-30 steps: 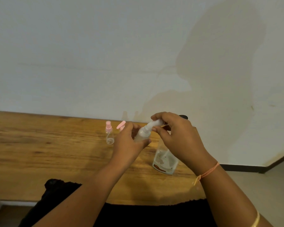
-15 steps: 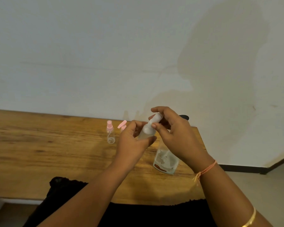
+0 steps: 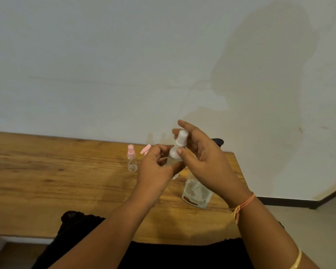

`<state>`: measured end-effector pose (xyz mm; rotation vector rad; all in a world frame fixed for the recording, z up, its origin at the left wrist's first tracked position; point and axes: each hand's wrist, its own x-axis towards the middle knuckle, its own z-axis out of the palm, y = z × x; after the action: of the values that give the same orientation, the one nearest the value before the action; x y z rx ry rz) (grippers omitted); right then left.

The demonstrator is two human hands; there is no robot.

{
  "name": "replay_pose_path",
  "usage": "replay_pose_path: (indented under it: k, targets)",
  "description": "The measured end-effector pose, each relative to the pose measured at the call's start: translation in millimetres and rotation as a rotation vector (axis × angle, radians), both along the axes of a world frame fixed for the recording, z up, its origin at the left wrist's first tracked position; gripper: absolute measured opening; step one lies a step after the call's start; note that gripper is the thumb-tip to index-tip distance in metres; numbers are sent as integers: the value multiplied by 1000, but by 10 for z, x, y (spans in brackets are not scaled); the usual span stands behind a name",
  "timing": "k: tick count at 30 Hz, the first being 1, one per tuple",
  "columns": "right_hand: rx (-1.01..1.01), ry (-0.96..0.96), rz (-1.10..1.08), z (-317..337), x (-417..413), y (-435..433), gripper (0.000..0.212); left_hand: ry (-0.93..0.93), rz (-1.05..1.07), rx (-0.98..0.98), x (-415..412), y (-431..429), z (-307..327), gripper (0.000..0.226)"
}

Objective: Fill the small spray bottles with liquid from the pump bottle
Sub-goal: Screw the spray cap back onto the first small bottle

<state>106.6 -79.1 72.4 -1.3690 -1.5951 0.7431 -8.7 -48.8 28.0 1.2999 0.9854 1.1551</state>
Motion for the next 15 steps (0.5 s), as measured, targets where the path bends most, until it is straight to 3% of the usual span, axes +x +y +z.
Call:
replay_pose_path:
  k: [8,11,15]
  targets:
    - [132,14,-175,-57,-82,54,32,-17,29,-27,-2,-35,-16,29]
    - [143,-21,-237,-53,-121,61,36,-13,18,-38,6,-47,-13,29]
    - [54,-21,-172,-7,-65,33,58,7,11,-45,11,-41,-2,24]
